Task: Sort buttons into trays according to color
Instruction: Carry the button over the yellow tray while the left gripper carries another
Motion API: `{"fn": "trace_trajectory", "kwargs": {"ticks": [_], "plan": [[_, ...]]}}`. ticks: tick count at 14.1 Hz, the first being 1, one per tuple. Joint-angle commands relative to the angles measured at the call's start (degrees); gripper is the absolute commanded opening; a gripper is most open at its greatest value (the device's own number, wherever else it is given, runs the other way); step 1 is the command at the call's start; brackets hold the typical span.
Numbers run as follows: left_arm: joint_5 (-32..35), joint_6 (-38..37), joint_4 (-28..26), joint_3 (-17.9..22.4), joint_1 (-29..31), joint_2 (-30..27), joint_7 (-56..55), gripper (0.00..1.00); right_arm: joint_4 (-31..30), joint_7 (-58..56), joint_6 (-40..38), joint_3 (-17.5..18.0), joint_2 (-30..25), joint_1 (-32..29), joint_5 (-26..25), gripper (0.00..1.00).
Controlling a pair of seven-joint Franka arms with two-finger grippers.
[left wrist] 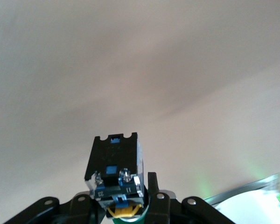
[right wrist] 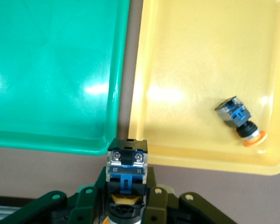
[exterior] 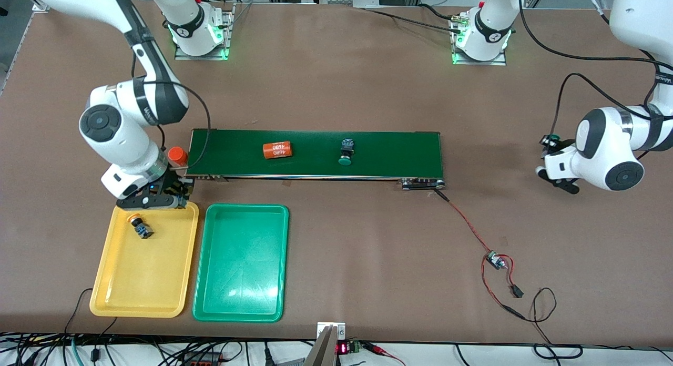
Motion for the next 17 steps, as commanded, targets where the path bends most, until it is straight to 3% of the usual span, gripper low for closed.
{"fn": "trace_trajectory", "kwargs": {"ticks": [1,6,9,15,17], "plan": [[-6.7,-2.7,1.4,-3.6,-3.4,0.3,-6.7,0.11,4.4,-2.0,-0.3,-0.5,4.0,-0.1,-1.1,0.15],[-16.3,-2.3,7.0,-15.2,-7.0,2.3,-20.0,0.11,7.0,-1.7,3.3,-3.2,9.4,-0.1,-7.3,0.16],[-21.9,0.2,9.3,-16.1,-11.2,3.7,-26.3,0.11,7.2,-1.9,4.5,-3.9,10.6,-0.1,-7.4,0.17],[-23.0,8.2,8.6,-16.2,-14.9,8.5,-26.8,0.13,7.2,-2.0,10.8,-7.0,14.1,-0.3,-11.5,0.18],[-23.0,8.0,8.0,-16.2,-15.9,8.5,-27.3,0.22,7.2,-2.0,13.9,-7.8,15.7,-0.4,-12.3,0.18]]}}
